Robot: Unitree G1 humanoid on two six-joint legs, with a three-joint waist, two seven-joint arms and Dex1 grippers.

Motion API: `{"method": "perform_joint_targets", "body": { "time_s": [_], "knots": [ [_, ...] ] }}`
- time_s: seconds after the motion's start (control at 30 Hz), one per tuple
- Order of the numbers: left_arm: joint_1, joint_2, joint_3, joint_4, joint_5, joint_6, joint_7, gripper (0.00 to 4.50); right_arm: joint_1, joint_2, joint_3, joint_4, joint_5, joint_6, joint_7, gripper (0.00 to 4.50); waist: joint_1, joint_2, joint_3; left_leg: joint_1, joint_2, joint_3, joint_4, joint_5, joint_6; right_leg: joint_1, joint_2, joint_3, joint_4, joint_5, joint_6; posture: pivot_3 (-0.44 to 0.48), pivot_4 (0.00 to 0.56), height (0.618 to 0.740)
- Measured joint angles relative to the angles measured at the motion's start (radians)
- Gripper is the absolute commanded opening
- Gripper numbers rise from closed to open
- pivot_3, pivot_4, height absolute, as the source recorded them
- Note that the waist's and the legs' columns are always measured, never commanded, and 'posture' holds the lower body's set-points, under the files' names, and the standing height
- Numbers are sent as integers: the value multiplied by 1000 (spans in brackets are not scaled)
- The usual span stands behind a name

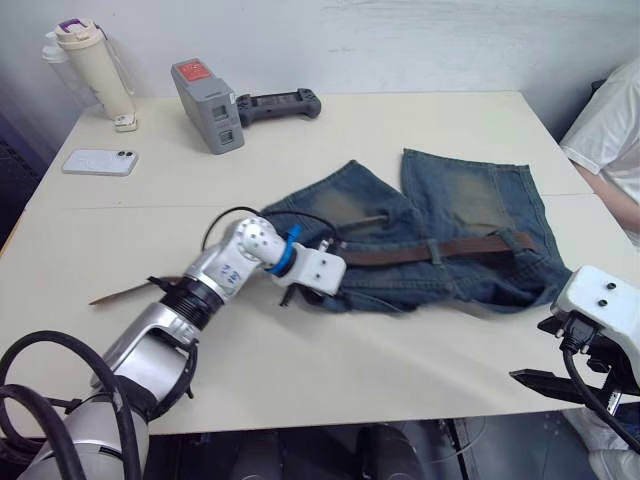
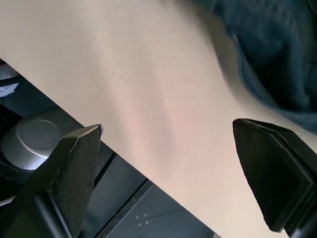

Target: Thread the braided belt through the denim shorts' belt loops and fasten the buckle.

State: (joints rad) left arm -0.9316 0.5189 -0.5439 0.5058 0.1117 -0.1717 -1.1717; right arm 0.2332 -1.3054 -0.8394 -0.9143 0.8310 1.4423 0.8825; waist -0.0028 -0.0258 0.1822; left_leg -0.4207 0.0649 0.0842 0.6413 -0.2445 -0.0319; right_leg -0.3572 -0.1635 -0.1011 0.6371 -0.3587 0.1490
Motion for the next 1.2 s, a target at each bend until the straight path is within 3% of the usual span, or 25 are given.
{"method": "perform_joint_targets", "body": {
  "time_s": [0.37, 0.53, 0.67, 0.8, 1.0, 1.03, 1.2],
  "knots": [
    [45, 208, 153, 93, -28, -16, -91, 49, 50, 38, 77, 59, -90, -156, 26, 4500, -14, 0, 0, 1, 2, 3, -4, 0, -1, -2, 2, 2, 1, 0, 0, 0, 150, 740],
    [165, 282, 238, -34, -103, 101, -172, 49, -5, 79, 197, 113, -116, -236, -3, 4500, -25, 0, 0, 1, 1, 4, -5, 0, -1, -3, 1, 3, 3, 0, 0, 0, 150, 740],
    [243, 286, 276, -143, -169, 232, -207, 49, -86, 109, 286, 171, -131, -286, -50, 4500, -21, 0, 0, 0, 1, 4, -5, 0, -1, -3, 1, 3, 3, 0, 0, 0, 150, 740],
    [315, 298, 326, -255, -278, 455, -253, 1635, -195, 137, 381, 237, -149, -308, -104, 4500, -19, -1, 1, -1, 1, 4, -5, 0, -1, -4, 1, 3, 3, 0, 0, 0, 150, 740],
    [272, 365, 454, -255, -361, 580, -254, 4293, -308, 154, 421, 249, -115, -281, -140, 4500, -13, -1, 1, -1, 1, 4, -5, 1, -1, -4, 1, 3, 3, 0, 0, 0, 150, 740],
    [266, 366, 469, -255, -367, 588, -248, 4464, -316, 154, 429, 248, -112, -276, -144, 4500, -9, -1, 1, -1, 1, 5, -5, 0, -1, -4, 1, 3, 3, 0, 0, 0, 150, 740],
    [247, 340, 491, -247, -376, 692, -169, 4464, -398, 201, 465, 256, -83, -248, -186, 4500, 2, -1, 1, -1, 1, 5, -4, 0, -1, -4, 1, 3, 3, 0, 0, 0, 150, 740]
  ]
}}
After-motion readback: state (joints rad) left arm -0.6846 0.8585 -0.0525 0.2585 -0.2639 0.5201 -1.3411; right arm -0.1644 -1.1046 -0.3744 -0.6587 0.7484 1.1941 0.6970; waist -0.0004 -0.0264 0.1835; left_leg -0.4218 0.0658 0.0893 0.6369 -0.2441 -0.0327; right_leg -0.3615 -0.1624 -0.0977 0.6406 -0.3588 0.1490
